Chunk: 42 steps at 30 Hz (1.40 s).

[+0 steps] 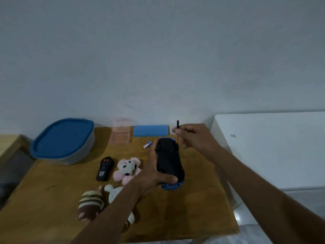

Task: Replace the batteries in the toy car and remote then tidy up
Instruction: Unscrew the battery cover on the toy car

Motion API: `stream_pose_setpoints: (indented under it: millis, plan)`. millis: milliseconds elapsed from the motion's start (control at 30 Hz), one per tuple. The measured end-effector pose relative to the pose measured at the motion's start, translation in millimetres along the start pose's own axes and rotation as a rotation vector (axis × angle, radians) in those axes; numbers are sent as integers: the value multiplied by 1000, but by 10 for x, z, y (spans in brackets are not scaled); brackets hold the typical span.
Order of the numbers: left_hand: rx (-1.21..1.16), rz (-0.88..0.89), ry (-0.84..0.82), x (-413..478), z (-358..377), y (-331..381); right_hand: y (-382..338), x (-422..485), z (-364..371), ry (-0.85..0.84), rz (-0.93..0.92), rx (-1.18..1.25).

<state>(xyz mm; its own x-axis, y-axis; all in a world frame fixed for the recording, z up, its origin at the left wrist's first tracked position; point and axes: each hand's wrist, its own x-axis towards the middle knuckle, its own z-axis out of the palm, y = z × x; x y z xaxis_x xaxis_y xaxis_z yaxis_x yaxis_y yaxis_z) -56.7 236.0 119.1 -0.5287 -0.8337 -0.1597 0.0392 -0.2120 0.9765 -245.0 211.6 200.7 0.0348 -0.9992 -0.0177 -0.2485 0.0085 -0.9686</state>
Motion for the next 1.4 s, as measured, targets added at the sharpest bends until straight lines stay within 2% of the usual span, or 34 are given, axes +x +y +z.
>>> stream_pose_setpoints:
  millis: [200, 333, 600, 800, 1400]
  plan:
    - [84, 29, 35, 89, -56, 267, -129, 102, -113, 85, -74, 73]
    - [70, 65, 80, 136, -52, 440, -221, 130, -125, 121, -170, 16]
    - [79, 88, 54, 157, -86, 585, -270, 140, -45, 157, -376, -130]
    - [84, 96, 18, 183, -94, 659, -301, 165, 17, 220, -402, -100]
    - [32, 95, -16, 149, -154, 692, -326, 155, 68, 220, -434, -148]
